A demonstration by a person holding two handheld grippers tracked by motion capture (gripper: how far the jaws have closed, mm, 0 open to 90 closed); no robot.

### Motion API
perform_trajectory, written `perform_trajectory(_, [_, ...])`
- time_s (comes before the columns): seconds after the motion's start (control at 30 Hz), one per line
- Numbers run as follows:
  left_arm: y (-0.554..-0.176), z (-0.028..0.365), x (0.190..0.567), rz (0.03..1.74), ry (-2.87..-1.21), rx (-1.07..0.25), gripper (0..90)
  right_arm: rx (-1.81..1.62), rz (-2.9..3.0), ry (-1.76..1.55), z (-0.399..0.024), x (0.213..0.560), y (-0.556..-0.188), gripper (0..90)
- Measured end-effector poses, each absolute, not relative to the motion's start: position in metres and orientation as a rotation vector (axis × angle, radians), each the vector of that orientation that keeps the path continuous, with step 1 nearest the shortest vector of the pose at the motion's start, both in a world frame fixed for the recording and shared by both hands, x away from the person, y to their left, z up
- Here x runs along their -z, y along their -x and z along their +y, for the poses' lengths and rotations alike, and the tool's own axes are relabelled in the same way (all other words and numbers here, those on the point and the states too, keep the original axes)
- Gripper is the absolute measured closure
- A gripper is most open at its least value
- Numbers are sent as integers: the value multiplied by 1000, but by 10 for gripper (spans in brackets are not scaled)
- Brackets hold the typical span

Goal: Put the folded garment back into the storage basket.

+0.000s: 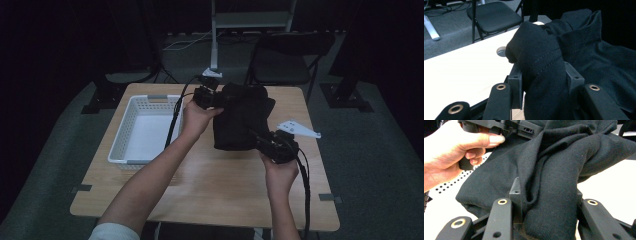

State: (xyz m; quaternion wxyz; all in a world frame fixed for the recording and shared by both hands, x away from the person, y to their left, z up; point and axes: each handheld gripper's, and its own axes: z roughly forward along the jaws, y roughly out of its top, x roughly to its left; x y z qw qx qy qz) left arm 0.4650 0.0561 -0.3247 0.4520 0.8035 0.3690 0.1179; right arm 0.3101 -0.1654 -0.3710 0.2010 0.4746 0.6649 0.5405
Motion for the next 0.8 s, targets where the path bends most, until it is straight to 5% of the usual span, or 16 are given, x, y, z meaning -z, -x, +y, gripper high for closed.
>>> perform_trajectory(0.8, [-466, 95, 320, 956, -2024, -365, 600, -1554, 1924, -1269, -131, 371, -326, 614])
